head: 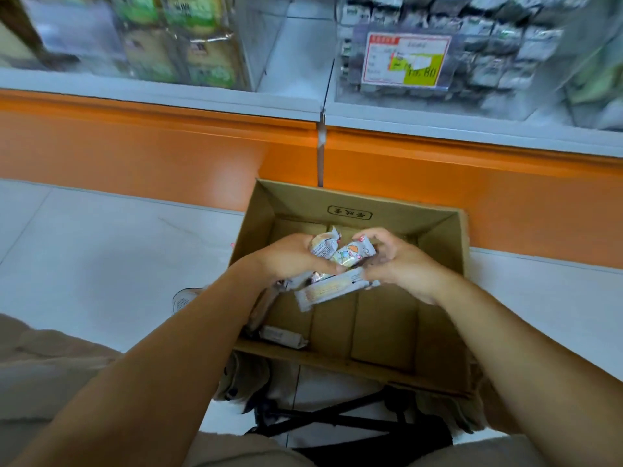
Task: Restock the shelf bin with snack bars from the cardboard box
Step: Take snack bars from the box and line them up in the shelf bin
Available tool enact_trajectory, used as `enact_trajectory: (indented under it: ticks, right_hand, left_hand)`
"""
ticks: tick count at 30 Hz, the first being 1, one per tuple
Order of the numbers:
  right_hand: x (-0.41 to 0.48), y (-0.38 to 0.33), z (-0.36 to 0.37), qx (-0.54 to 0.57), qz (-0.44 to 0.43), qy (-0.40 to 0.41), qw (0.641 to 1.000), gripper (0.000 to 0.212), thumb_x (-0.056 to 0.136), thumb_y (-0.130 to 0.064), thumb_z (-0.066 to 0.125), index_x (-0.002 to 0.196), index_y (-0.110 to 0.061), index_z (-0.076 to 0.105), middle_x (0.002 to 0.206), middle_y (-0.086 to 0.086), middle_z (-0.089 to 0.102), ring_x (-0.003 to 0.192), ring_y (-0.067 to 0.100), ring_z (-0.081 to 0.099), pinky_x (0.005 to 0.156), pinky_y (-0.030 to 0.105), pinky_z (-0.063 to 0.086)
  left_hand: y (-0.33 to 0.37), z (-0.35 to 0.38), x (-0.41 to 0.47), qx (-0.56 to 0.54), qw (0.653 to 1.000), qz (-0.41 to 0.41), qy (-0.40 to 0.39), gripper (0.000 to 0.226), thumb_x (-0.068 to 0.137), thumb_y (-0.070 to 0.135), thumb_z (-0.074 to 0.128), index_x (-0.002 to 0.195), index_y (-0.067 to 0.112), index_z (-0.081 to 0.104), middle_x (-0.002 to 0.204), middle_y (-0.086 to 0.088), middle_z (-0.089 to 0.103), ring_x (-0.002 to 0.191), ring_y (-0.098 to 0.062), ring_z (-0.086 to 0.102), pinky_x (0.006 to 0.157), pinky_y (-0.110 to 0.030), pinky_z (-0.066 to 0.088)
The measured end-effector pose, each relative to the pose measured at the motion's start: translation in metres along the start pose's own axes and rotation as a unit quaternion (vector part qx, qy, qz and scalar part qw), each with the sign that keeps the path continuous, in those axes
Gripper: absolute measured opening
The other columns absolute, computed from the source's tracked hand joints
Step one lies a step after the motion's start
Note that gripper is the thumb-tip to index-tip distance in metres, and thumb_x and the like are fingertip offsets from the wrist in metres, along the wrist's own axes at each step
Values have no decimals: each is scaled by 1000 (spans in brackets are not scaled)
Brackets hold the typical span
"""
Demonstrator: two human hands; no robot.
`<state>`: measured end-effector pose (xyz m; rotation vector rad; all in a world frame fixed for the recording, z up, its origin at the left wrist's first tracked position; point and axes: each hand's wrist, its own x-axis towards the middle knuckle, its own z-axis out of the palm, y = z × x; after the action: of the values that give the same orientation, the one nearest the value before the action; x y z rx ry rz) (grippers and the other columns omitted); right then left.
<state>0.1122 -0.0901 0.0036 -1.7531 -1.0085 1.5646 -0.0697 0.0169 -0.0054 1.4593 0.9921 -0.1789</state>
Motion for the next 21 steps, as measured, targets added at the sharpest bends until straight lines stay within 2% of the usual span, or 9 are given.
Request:
enact_trajectory:
  ticks: [3,6,9,14,17,20,21]
  right_hand:
    - [-15,-9,-27,2,-23,35,999,61,82,6,65,130,-30,48,103,0,72,97,15,67,77,29,52]
    - [-27,-15,-49,29,-58,79,995,51,85,0,65,127,-26,53,103,2,74,103,21,66,89,37,53]
    - [-35,-27,-58,39,-98,110,988,37,88,-1,62,117,-23,59,104,1,73,102,21,66,84,30,53]
    - [-45,-55,-64,45,-165,137,976,31,88,4,60,107,-20,62,101,1,72,98,16,67,75,24,56]
    - [-49,-70,-66,19,-194,133,972,34,88,6,60,104,-24,61,99,0,70,99,17,67,75,27,56]
    - [-58,-94,-71,8,-207,109,972,40,88,11,56,104,-26,61,100,5,61,94,15,65,75,41,60]
    - [-63,-104,-72,1,-215,101,971,43,88,13,55,104,-26,61,100,7,58,91,13,63,72,42,60]
  left_hand:
    - [3,-4,-7,-68,997,-8,42,35,79,27,80,112,17,71,106,1,76,103,-17,70,101,-39,49]
    - [8,-5,-14,-165,985,-7,42,33,84,21,74,115,9,69,105,-9,76,100,-27,71,97,-44,52]
    - [25,-4,-22,-237,971,9,24,32,89,22,68,119,10,67,107,-10,75,94,-24,72,79,-36,56]
    - [52,-15,-31,-279,959,42,16,44,83,27,70,123,10,64,113,-14,73,92,-25,71,73,-33,56]
    - [68,-24,-38,-266,963,46,-7,57,74,28,74,125,7,61,115,-16,72,95,-28,70,80,-39,57]
    - [92,-35,-51,-235,968,49,-77,49,78,22,78,121,4,61,121,-22,67,101,-31,68,93,-47,54]
    - [101,-40,-56,-221,968,53,-104,56,75,23,82,123,3,60,124,-24,65,103,-32,67,96,-49,52]
